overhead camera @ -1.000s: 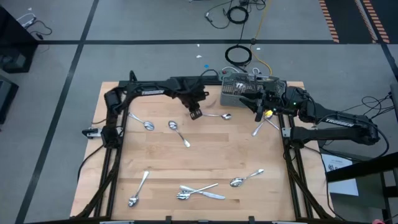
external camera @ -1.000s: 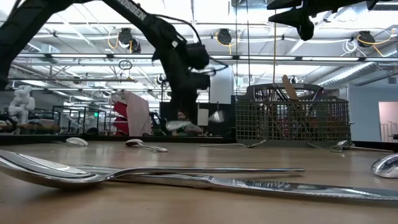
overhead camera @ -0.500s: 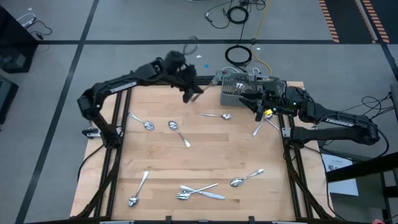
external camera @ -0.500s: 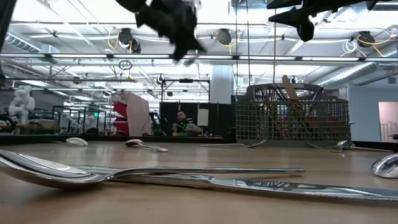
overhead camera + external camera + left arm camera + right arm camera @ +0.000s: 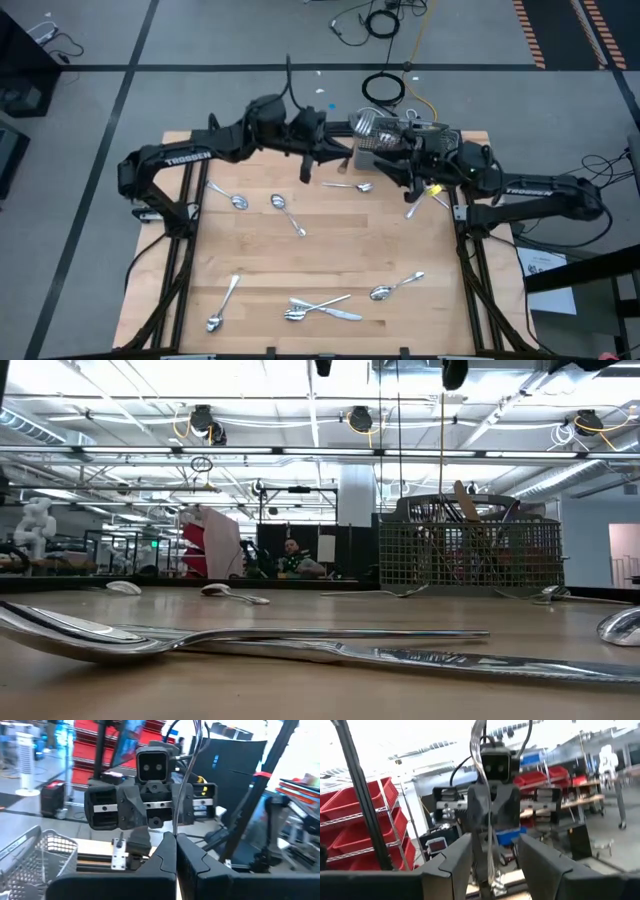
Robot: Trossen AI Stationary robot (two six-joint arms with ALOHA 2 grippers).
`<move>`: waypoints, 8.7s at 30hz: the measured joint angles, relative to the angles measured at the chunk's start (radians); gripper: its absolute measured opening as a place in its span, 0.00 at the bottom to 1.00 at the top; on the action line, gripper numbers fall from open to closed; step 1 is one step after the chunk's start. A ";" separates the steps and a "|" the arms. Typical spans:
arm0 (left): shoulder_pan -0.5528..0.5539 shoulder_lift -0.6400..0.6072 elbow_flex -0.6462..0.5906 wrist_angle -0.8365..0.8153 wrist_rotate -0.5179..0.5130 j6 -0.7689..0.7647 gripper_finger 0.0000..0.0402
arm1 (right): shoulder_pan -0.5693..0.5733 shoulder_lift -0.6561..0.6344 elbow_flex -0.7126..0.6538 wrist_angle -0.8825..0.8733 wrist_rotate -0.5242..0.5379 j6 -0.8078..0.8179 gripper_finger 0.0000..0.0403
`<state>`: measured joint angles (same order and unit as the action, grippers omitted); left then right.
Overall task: Sort silverware
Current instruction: Put the silver fork into the gray utensil holder
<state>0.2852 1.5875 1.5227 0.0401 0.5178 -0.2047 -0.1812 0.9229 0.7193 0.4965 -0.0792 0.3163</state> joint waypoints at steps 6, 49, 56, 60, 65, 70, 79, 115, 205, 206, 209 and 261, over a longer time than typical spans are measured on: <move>-0.057 0.000 0.000 -0.005 -0.101 0.000 0.00 | 0.016 0.053 0.000 0.129 -0.001 -0.073 0.47; -0.075 0.050 0.000 -0.004 -0.156 -0.018 0.00 | 0.016 0.151 0.183 -0.124 0.001 -0.110 0.08; -0.077 0.051 0.000 -0.007 -0.156 0.006 0.07 | 0.020 0.149 0.183 -0.137 -0.002 -0.101 0.01; -0.084 0.053 0.000 -0.034 -0.157 0.054 0.18 | 0.020 0.149 0.182 -0.129 -0.006 -0.096 0.00; -0.084 0.055 0.001 -0.102 -0.189 0.054 0.33 | 0.019 0.129 0.182 -0.138 -0.005 -0.101 0.00; -0.051 0.053 0.001 -0.185 -0.191 -0.039 0.42 | -0.004 0.075 0.181 -0.172 0.009 -0.129 0.00; 0.034 0.051 0.000 -0.405 -0.168 -0.050 0.43 | -0.066 -0.033 0.183 -0.303 0.002 -0.158 0.00; -0.118 -0.154 -0.368 -0.359 -0.589 -0.318 0.43 | -0.399 -0.002 -0.193 -0.150 0.369 -0.447 0.00; -0.015 -0.308 -0.789 0.287 -0.429 -0.253 0.43 | -0.171 0.072 -0.010 -1.456 0.213 0.300 0.49; -0.015 -0.308 -0.789 0.287 -0.422 -0.253 0.43 | -0.177 0.090 -0.010 -1.458 0.228 0.290 0.49; -0.015 -0.308 -0.789 0.287 -0.407 -0.259 0.43 | -0.199 0.141 -0.010 -1.459 0.244 0.251 0.49; 0.001 -0.307 -0.789 0.257 -0.404 -0.261 0.43 | -0.493 0.430 -0.142 -1.250 0.258 0.135 0.34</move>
<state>0.2863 1.2800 0.7341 0.2970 0.1139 -0.4656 -0.6739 1.3526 0.5770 -0.7539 0.1787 0.4512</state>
